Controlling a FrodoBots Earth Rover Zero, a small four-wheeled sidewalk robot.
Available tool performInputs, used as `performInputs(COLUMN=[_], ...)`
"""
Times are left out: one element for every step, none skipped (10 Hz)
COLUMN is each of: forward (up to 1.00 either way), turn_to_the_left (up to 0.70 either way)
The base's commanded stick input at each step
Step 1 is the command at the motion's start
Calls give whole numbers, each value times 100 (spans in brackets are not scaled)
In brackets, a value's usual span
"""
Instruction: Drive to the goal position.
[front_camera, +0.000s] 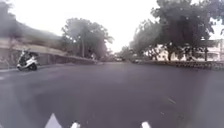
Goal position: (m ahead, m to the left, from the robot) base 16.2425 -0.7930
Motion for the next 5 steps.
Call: performInputs(forward=[50, 50, 50, 50, 50], turn_to_the_left=[0, 0, 0, 0, 0])
